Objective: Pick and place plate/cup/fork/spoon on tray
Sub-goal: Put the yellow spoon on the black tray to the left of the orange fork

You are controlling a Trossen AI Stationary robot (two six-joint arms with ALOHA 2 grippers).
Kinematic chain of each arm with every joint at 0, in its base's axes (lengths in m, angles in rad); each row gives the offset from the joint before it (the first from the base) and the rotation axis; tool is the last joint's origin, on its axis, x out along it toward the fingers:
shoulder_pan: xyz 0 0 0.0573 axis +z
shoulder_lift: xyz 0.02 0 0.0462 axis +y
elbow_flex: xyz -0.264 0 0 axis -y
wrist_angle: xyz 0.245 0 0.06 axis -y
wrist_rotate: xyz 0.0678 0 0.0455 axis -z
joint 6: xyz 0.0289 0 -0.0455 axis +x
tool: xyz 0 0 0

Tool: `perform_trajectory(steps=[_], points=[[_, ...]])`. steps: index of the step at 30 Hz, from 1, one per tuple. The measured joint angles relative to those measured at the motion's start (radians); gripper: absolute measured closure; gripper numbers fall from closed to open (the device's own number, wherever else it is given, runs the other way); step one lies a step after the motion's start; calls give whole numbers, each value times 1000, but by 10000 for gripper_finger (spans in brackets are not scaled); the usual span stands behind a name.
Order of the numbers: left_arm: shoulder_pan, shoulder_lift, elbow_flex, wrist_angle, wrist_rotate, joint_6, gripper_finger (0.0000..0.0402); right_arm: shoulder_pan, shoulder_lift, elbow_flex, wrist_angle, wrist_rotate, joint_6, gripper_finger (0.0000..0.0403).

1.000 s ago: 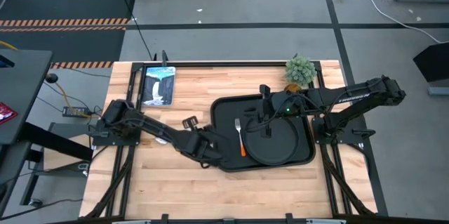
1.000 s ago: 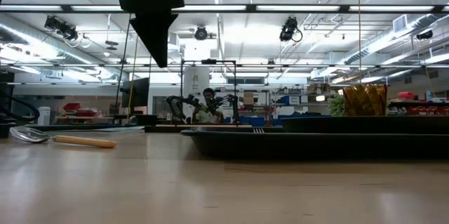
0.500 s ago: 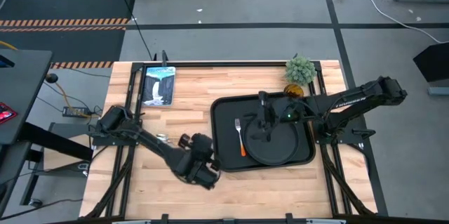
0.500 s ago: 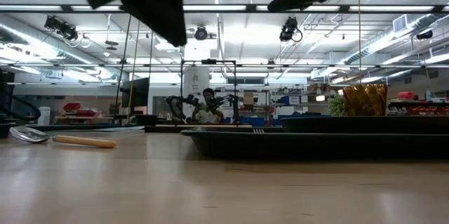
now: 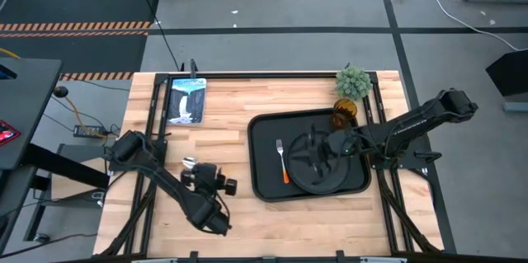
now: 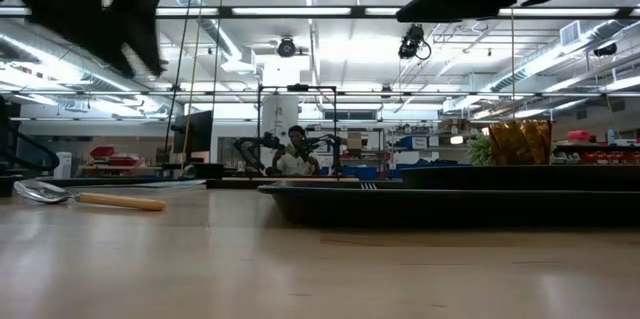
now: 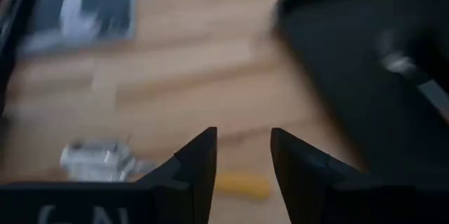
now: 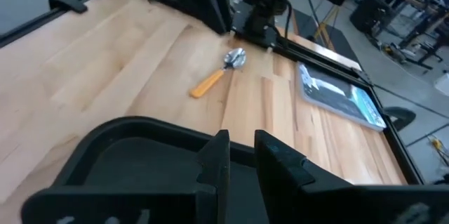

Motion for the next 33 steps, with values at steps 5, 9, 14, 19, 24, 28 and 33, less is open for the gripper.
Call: perform_trajectory(steps=[5,9,14,19,24,28,33], points=[[40,0,-71,132,127,20,263,6,0,-1,1,-17,-9,328],[98,-6,-76,82,233,120,263,6,0,-1,2,-48,-10,328],[204,-90,-76,106,308,436,275,6,0,-1,2,-52,-25,328],[316,-207,-76,112,305,735,296,6,0,-1,0,-52,-34,328],[383,-307,-109,112,277,953,324,6,0,-1,1,-52,-33,328],[411,-397,-253,169,319,917,345,6,0,-1,0,-52,-33,328],[422,-487,-504,422,434,797,355,6,0,-1,1,-52,-29,328]])
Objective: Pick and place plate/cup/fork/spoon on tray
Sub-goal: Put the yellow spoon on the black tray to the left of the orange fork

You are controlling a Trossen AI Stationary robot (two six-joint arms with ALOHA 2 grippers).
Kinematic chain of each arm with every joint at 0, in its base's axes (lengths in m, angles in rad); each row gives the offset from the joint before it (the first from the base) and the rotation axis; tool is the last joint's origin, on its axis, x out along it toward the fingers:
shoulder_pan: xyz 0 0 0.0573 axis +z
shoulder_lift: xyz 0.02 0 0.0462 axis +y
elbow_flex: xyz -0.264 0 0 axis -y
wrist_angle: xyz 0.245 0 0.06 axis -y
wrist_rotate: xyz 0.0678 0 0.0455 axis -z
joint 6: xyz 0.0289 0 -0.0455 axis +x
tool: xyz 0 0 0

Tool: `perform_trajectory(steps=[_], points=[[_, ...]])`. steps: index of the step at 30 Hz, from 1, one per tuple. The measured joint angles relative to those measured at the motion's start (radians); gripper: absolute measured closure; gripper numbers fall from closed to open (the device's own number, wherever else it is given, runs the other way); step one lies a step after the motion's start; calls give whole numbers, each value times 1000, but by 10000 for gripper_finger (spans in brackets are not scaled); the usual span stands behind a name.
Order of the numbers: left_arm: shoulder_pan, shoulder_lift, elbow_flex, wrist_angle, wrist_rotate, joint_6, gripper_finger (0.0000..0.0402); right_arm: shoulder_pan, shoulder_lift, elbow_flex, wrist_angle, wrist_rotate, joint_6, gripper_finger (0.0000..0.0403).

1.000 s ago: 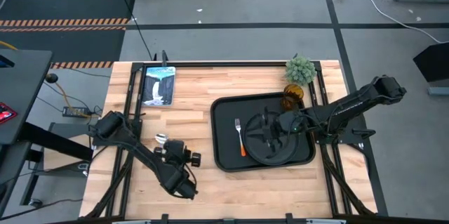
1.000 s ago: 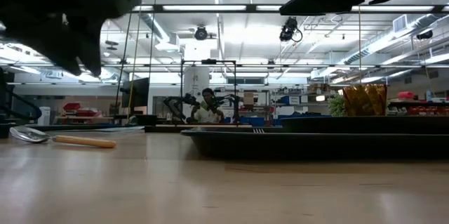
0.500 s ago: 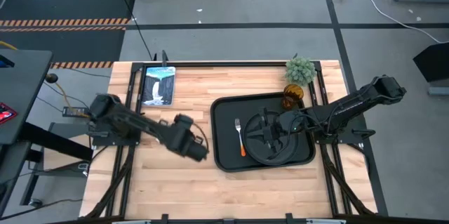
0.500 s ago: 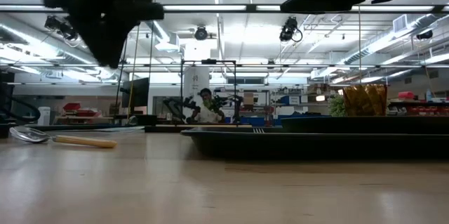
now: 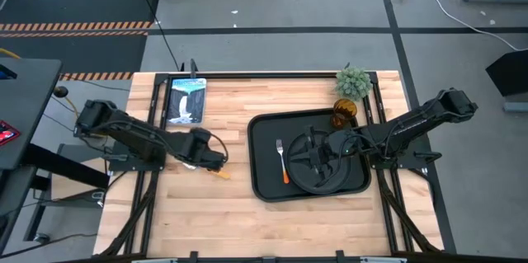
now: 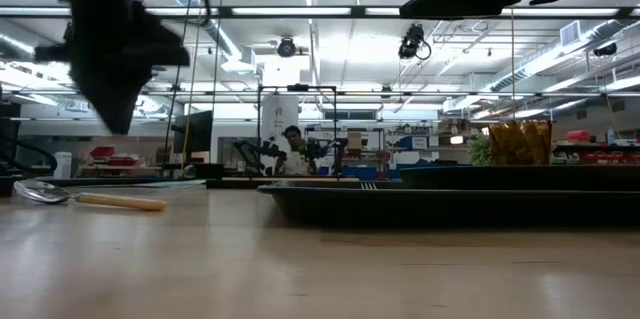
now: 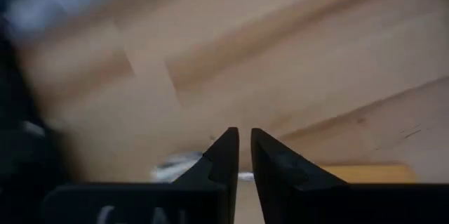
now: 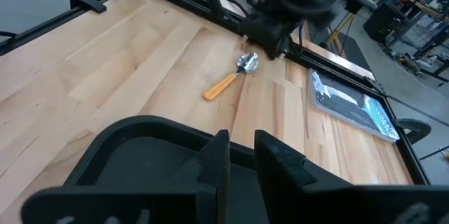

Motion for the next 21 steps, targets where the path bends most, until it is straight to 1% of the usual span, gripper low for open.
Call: perform_trajectory(steps=[2,4,6,12,14,17,19,21], points=[[1,-15,-64,67,53,-57,350,0,0,0,1,0,0,328],[1,-16,-99,110,103,-89,337,0,0,0,1,0,0,328],[1,-15,-109,89,138,-123,319,0,0,0,2,0,0,328],[1,-14,-109,-10,178,-186,254,0,0,0,6,-25,0,328],[1,-14,-109,-35,184,-167,234,0,0,0,11,-41,2,328],[36,-14,-109,-27,223,-72,215,0,0,0,20,-52,3,328],[76,-14,-109,-21,258,0,213,0,0,0,23,-55,3,328],[115,-14,-109,42,290,89,219,0,0,0,23,-55,3,328]])
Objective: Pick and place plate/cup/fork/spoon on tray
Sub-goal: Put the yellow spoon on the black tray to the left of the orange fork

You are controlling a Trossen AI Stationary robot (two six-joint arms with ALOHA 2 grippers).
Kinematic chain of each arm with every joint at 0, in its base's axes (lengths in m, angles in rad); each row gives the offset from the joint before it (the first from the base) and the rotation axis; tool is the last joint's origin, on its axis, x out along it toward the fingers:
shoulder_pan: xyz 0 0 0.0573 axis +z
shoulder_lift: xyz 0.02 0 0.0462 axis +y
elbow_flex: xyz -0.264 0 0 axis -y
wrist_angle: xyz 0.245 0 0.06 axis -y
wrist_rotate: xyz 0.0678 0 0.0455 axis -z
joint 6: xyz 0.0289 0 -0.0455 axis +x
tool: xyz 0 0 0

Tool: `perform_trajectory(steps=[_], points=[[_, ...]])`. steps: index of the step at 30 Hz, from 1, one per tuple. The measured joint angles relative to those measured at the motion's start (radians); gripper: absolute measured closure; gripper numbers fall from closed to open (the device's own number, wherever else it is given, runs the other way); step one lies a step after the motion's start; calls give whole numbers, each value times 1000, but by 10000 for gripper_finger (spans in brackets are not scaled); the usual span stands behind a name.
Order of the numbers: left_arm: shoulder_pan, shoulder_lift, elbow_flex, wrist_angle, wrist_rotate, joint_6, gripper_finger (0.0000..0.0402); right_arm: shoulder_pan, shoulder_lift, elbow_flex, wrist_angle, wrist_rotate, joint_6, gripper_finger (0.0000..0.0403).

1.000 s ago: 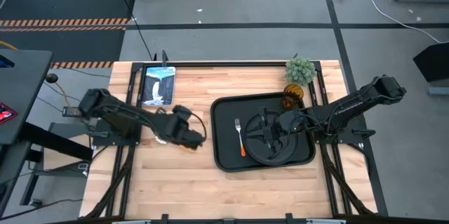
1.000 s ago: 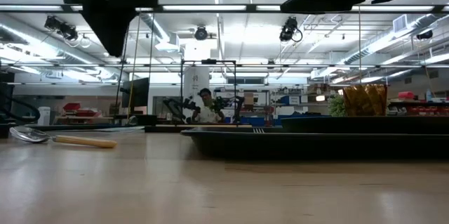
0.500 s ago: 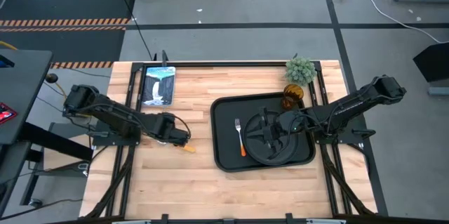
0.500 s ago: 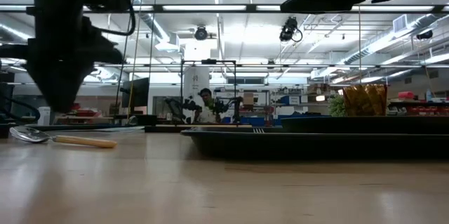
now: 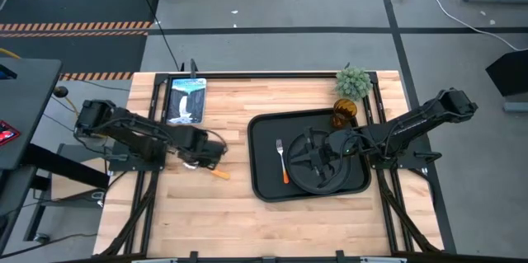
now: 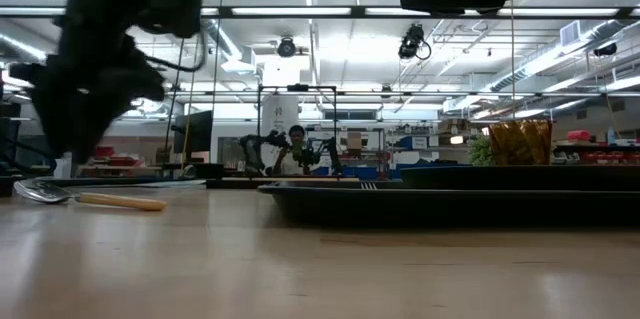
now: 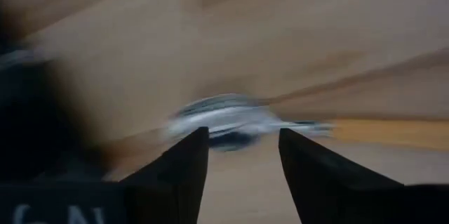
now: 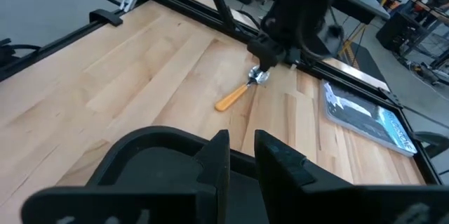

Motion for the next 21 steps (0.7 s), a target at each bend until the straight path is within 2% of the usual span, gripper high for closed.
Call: perform_trajectory(steps=[3,7,13,21], points=[[54,10,2,133,8,105,233,0,0,0,0,0,0,328],[100,55,1,212,-7,188,249,0,0,0,-1,0,1,328],[92,170,9,378,20,299,259,0,0,0,-12,0,14,328],[39,260,87,323,17,348,260,0,0,0,-8,0,23,328]])
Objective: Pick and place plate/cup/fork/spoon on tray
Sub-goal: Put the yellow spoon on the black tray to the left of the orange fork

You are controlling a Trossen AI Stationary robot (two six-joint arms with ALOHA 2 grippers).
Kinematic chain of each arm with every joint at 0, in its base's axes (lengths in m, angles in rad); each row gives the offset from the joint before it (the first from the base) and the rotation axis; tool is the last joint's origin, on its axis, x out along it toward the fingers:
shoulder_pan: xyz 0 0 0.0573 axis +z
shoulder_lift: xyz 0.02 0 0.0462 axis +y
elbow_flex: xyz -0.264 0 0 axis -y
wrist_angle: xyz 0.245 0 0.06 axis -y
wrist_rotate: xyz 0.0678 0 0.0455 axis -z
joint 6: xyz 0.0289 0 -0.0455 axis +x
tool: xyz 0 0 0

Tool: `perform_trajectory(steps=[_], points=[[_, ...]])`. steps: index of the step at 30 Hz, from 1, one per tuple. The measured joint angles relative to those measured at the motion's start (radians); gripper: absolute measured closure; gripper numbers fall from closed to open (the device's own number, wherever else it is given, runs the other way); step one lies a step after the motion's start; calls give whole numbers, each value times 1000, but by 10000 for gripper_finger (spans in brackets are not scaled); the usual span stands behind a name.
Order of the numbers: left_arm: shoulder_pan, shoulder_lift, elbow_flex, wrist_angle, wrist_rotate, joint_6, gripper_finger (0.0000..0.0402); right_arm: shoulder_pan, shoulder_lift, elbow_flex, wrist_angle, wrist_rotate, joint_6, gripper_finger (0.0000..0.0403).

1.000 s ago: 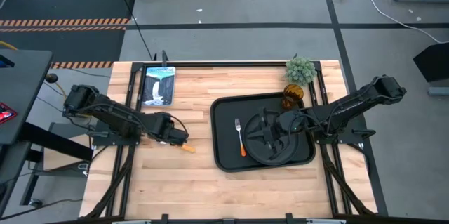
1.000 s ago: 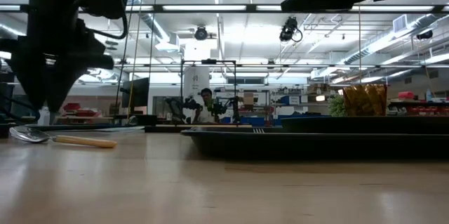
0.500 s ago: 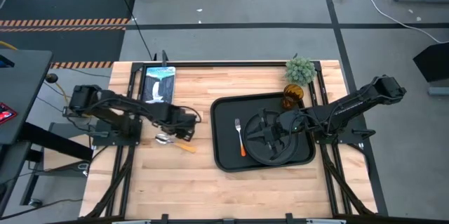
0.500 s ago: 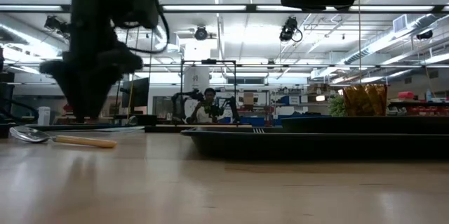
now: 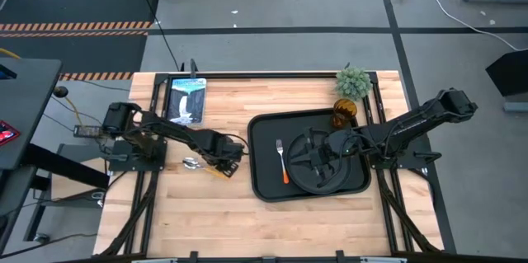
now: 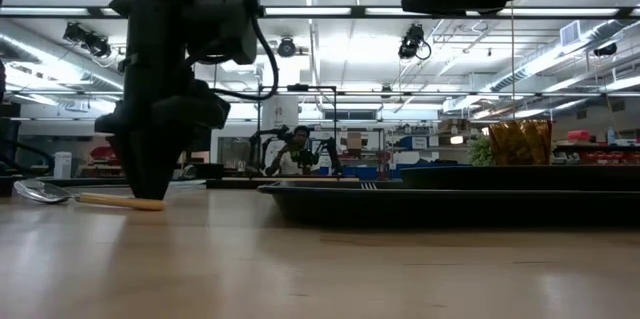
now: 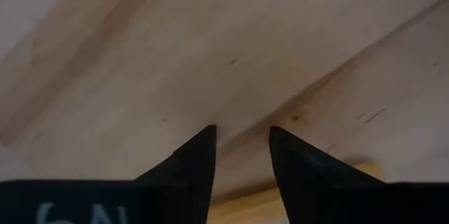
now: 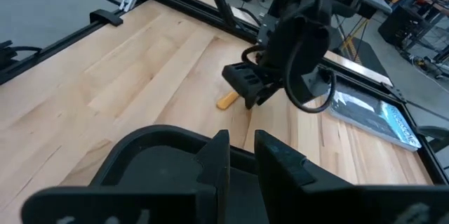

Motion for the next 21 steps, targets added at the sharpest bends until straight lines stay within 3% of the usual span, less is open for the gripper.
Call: perform_trajectory(steps=[14,21], points=[[-102,2,36,-13,54,26,260,0,0,0,1,-18,4,328],[-141,2,36,-11,140,26,260,0,0,0,2,-23,4,328]])
